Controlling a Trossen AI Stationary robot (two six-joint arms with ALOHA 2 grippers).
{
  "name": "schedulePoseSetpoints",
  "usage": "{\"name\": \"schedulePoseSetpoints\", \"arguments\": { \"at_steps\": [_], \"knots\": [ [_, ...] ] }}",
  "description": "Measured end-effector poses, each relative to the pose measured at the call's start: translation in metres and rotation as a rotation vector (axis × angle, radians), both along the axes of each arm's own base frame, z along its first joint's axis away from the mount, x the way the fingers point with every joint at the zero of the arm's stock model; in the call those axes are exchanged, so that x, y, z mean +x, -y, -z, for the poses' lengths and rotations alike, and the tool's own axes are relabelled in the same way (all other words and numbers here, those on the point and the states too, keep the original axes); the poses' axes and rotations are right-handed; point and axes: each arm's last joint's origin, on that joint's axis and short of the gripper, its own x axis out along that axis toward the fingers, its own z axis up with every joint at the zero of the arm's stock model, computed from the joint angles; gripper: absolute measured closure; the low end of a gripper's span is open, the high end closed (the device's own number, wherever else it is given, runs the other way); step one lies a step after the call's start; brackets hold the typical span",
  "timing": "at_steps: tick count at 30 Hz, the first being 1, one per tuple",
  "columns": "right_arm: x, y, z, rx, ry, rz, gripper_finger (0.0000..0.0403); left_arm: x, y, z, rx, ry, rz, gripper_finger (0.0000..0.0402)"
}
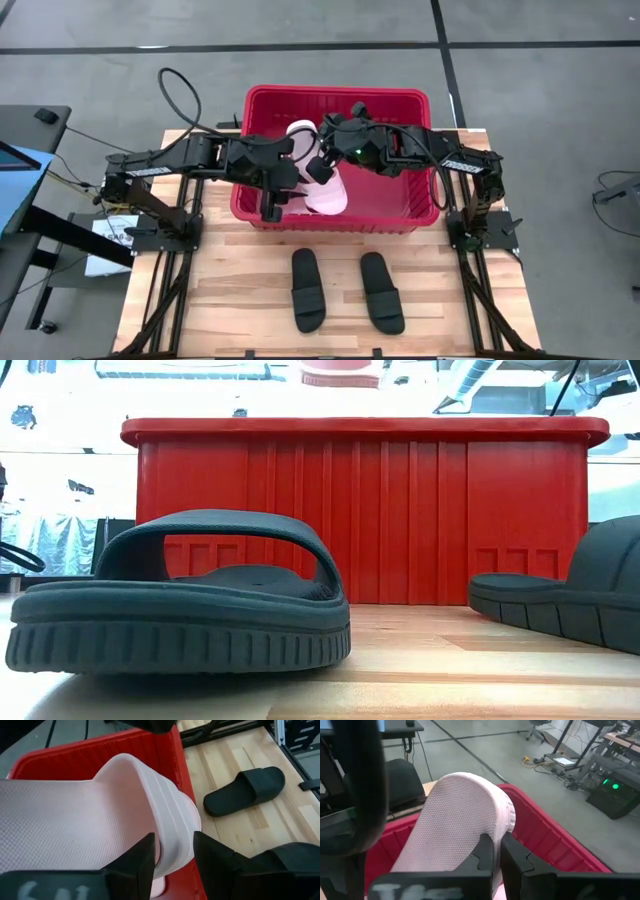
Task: Pick and place slides into bin
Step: Put the pink slide into the red container
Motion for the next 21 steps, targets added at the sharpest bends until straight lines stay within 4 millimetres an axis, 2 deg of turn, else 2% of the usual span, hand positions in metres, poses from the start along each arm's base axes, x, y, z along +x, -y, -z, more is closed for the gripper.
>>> {"name": "schedulePoseSetpoints", "arguments": {
  "at_steps": [5, 14, 21],
  "knots": [
    [0.000, 0.000, 0.000, -0.002, -0.002, -0.005, 0.0403, 0.000, 0.000, 0.000, -0.006, 0.001, 0.010, 0.0284],
    [-0.003, -0.007, -0.004, -0.031, -0.011, -0.042, 0.0403, -0.002, 0.001, 0.002, 0.020, -0.027, 0.042, 0.0333],
    [-0.012, -0.011, -0.013, -0.047, 0.009, -0.064, 0.0403, 0.001, 0.000, 0.001, 0.047, -0.012, 0.057, 0.0336]
  ]
}}
